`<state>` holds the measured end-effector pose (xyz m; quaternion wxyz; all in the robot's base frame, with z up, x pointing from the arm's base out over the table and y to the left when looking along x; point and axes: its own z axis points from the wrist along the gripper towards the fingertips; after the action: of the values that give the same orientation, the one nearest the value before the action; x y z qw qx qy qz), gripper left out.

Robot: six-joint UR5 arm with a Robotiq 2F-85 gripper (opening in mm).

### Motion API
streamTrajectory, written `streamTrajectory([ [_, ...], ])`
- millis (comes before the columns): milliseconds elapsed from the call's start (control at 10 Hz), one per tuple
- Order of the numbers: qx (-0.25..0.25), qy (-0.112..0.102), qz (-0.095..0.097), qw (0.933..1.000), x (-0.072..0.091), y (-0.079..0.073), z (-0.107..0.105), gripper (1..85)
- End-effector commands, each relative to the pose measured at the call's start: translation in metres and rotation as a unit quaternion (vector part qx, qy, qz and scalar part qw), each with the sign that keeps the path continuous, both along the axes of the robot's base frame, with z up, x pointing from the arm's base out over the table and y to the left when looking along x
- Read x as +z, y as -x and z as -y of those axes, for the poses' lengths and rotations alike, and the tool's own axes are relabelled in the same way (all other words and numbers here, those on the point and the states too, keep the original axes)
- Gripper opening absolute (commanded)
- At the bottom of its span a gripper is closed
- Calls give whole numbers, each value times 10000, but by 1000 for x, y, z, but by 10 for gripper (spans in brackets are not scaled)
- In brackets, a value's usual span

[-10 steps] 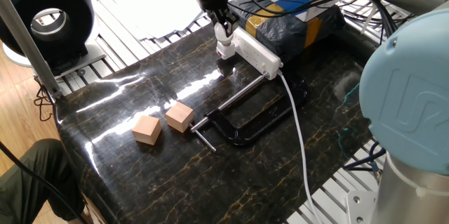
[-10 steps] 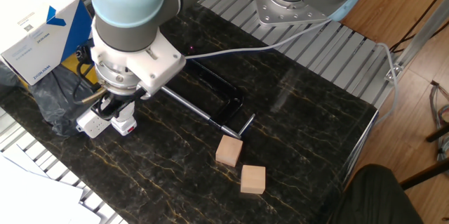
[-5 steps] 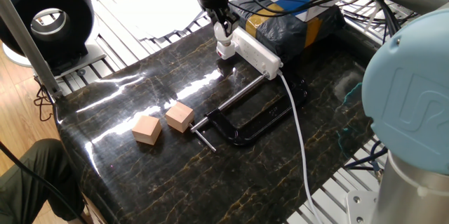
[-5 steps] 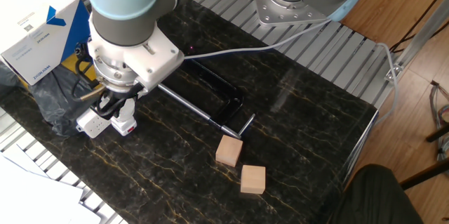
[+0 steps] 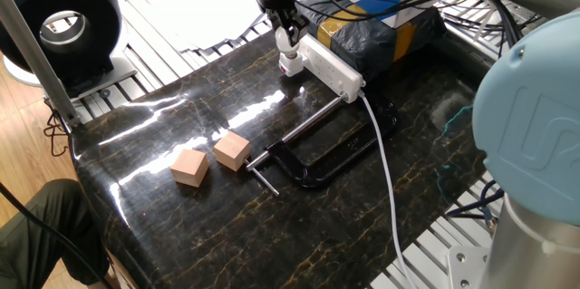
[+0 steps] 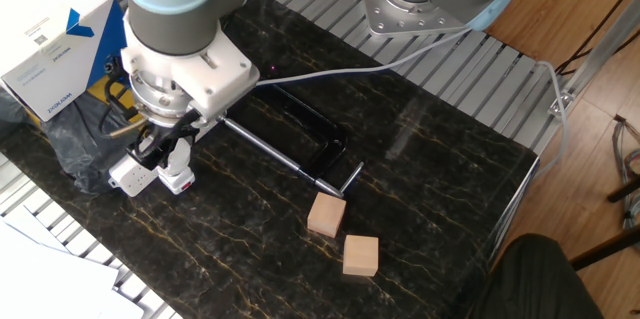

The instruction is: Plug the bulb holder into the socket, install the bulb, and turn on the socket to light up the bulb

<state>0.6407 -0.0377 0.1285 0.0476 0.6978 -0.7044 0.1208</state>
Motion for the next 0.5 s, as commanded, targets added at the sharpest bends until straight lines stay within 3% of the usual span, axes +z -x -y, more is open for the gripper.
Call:
streamTrajectory([
  [0, -36, -199, 24, 9998, -1, 4, 0, 10],
  [400, 10, -322, -88, 9994, -2, 11, -2, 10],
])
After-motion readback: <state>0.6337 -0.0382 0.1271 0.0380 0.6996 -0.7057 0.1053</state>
